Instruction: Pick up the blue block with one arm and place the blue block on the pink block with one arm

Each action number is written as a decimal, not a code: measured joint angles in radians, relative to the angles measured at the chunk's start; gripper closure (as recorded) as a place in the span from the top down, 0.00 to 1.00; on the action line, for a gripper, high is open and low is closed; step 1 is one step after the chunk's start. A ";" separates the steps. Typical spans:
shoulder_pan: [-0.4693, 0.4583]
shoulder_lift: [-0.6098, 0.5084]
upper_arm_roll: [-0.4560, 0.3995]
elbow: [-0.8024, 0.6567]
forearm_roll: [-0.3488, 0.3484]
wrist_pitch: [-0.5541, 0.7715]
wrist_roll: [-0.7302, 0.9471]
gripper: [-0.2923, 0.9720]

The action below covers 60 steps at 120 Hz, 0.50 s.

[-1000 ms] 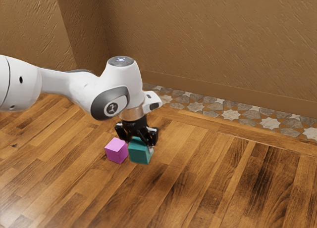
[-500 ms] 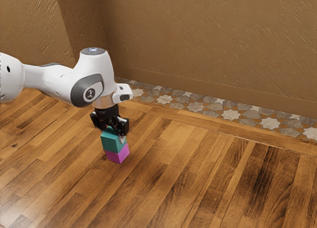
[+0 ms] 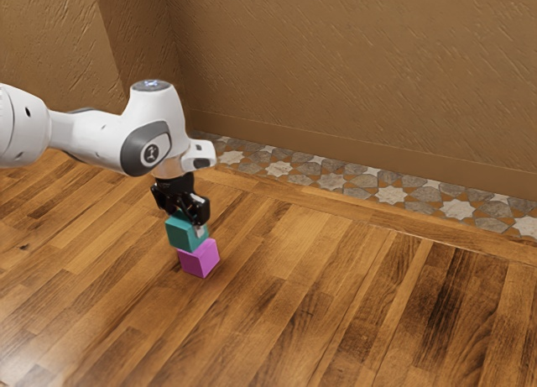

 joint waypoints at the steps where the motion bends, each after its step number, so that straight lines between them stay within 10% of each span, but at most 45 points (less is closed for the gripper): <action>1: 0.000 0.001 0.000 0.001 0.000 0.001 0.002 0.51; 60: 0.000 0.024 0.001 0.024 -0.020 0.024 0.099 0.53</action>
